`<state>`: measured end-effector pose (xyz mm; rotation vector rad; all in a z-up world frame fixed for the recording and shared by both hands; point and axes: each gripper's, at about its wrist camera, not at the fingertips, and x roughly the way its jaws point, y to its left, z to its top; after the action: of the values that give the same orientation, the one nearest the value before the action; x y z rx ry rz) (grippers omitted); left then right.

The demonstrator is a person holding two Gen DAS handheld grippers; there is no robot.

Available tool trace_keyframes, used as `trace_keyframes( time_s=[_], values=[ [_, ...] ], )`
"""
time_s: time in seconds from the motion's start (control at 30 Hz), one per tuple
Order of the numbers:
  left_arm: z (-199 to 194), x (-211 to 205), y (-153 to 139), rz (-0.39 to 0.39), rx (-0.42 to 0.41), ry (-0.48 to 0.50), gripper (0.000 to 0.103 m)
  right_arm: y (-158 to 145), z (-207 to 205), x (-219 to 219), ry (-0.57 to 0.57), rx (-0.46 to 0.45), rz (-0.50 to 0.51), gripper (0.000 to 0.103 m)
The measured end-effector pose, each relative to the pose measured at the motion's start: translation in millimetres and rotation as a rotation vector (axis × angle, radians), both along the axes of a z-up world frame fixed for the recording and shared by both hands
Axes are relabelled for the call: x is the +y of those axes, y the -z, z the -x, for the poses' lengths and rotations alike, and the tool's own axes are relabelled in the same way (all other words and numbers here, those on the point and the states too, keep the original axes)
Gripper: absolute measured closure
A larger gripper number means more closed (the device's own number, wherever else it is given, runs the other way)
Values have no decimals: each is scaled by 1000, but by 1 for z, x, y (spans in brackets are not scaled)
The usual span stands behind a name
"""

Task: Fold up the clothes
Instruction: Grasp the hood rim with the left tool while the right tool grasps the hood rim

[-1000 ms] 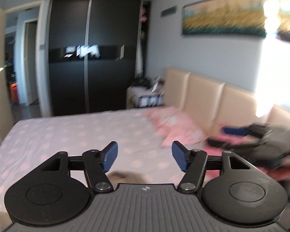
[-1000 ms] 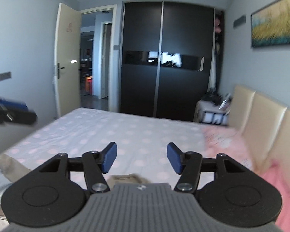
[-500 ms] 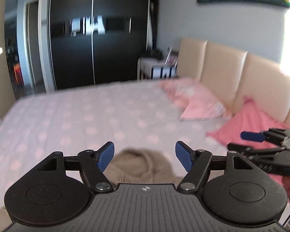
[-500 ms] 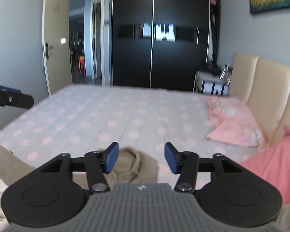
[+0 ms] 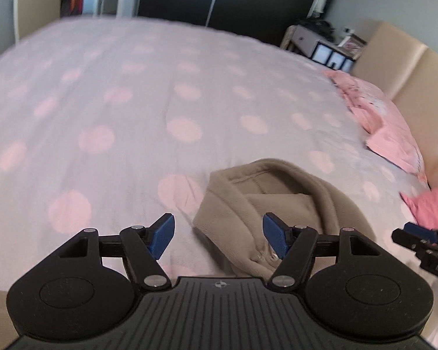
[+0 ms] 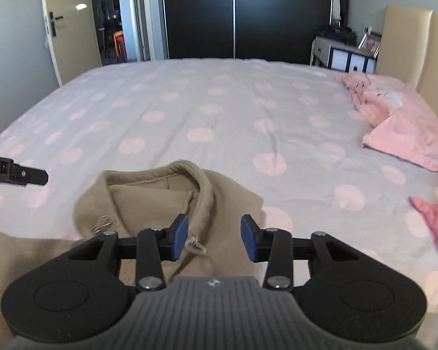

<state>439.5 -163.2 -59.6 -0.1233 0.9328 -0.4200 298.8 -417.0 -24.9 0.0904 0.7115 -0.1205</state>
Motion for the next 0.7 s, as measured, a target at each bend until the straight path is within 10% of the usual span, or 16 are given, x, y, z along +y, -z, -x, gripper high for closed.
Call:
trace_keyframes(
  time_s=[0.43,0.53,0.6,0.7],
  values=[
    [-48,8,66,240,188,-90,38,66,-107,-4,79,63,8,52],
    [-52,-1,73,230,190,-75,42,78,-118,-10,85,75,-33,65],
    [-52,-8,72,198,156,-59,52,79,-118,-12,65,75,-63,92],
    [-48,-17,64,162,82,-21,86,59,-99,-12,10,30,-21,93]
  ],
)
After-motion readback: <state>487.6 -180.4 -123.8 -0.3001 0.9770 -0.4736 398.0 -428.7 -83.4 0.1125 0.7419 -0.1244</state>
